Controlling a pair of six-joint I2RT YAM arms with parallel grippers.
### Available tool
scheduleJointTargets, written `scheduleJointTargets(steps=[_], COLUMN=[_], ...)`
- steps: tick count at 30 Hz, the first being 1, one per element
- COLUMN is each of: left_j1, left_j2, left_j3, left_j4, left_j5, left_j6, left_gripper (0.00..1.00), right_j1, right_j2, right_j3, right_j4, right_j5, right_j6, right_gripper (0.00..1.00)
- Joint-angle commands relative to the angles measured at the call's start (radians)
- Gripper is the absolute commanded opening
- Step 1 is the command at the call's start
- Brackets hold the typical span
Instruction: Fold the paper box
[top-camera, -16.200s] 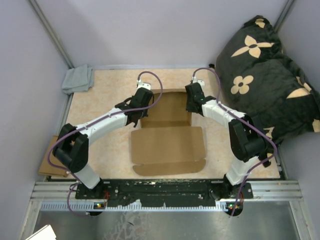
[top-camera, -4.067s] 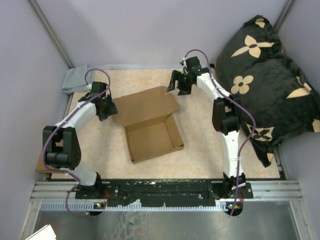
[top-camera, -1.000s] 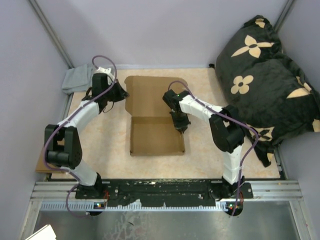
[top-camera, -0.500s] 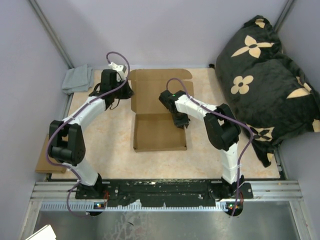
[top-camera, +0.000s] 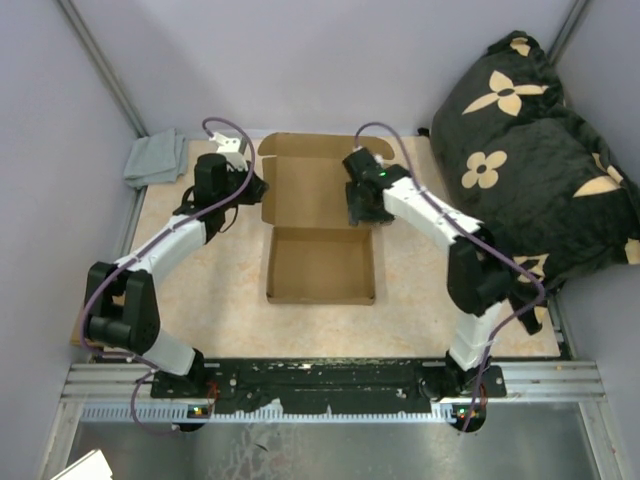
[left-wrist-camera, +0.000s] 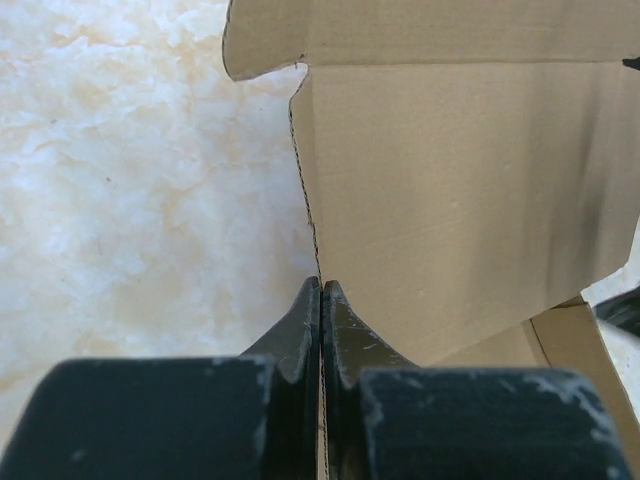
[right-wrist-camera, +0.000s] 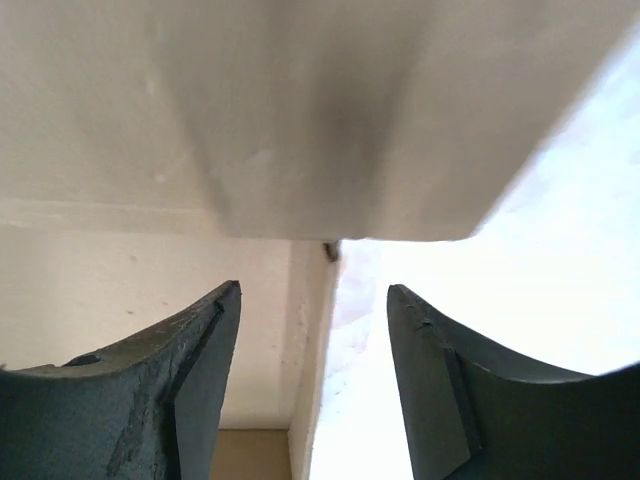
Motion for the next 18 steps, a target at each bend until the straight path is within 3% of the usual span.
scheduleJointTargets(steps=[1, 6, 15, 18], left_j1=[-0.008, -0.008, -0.007, -0.008], left_j2=[-0.057, -0.099, -0.186, -0.190], left_j3=[-0.075, -0.169, -0.265, -0.270], left_j4=[0.139, 0.242, 0.347, 0.354], left_j5=[0.035, 0.042, -0.011, -0.016], left_j6=[-0.012, -0.014, -0.006, 0.003], left_gripper=[0.00, 0.00, 0.00, 0.00], right_j1=[-0.096, -0.200, -0.304, -0.304], right_j2=[-0.246, -0.336, -0.161, -0.090], right_j3=[-0.040, -0.080, 0.086, 0.170], right_j4=[0.145, 0.213, 0.138, 0.088], right_j5=[-0.088, -0.207, -0.462, -0.453], right_j6=[-0.099, -0.255, -0.334, -0.358], right_gripper=[0.62, 0.66, 0.66, 0.65])
